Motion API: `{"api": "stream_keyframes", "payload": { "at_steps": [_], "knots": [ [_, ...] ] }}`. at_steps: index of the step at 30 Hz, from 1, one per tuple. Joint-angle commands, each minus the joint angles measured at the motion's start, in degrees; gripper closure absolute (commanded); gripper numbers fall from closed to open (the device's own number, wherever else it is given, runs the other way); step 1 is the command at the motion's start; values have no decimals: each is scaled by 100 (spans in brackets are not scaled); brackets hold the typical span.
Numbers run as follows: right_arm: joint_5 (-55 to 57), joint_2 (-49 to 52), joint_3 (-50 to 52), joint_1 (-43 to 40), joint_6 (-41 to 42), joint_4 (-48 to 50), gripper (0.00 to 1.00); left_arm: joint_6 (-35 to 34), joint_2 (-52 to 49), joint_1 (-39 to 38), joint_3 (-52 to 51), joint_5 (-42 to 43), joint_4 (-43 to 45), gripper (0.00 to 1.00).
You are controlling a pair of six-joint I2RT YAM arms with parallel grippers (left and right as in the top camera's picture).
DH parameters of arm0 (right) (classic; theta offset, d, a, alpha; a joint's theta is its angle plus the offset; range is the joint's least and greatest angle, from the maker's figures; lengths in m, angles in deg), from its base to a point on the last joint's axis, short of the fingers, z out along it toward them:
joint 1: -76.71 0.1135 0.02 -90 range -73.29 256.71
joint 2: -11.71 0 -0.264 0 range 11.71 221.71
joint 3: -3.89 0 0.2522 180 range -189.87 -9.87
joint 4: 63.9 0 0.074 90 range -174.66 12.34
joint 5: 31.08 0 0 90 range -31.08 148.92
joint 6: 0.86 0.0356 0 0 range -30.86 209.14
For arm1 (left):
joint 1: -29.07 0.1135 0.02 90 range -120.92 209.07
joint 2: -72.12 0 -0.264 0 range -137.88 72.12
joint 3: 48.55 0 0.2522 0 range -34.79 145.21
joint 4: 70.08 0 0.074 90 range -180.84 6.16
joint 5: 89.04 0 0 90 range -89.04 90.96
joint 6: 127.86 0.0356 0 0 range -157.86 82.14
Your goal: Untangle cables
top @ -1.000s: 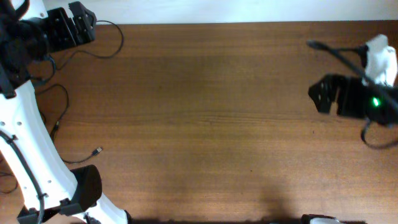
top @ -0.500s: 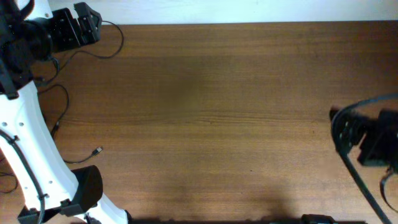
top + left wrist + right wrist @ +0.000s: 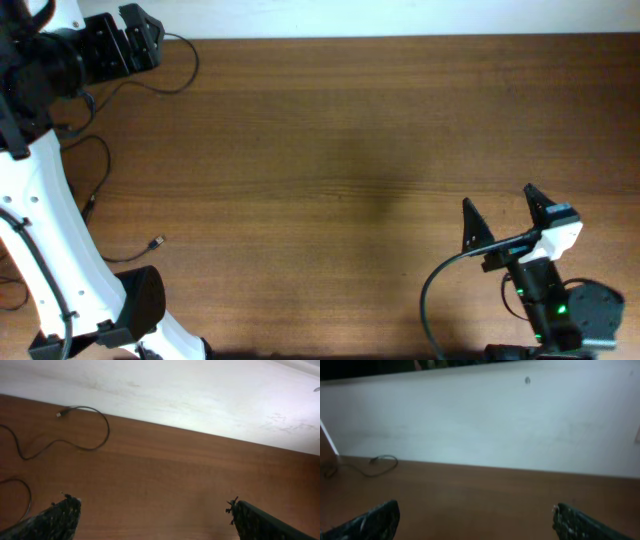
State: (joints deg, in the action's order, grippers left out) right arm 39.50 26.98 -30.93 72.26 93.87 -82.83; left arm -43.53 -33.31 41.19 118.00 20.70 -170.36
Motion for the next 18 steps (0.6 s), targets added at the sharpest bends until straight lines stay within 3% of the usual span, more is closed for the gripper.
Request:
{"api": "stream_keyframes", "payload": {
  "at_steps": [1, 6, 9, 12, 18],
  "knots": [
    [-48, -507, 935, 11, 15, 520, 1, -33, 66, 2, -7, 42, 2, 1],
    [437, -977, 2039, 238, 13, 1172, 1, -33, 66, 2, -7, 42, 2, 1],
    [817, -1093, 2074, 343, 11, 966, 1, -33, 66, 2, -7, 44, 2, 1],
    [831, -1285, 2074, 343, 11, 138, 1, -33, 66, 2, -7, 42, 2, 1],
    [1001, -1510, 2074, 343, -4, 149, 1, -33, 66, 2, -7, 42, 2, 1]
  ]
}}
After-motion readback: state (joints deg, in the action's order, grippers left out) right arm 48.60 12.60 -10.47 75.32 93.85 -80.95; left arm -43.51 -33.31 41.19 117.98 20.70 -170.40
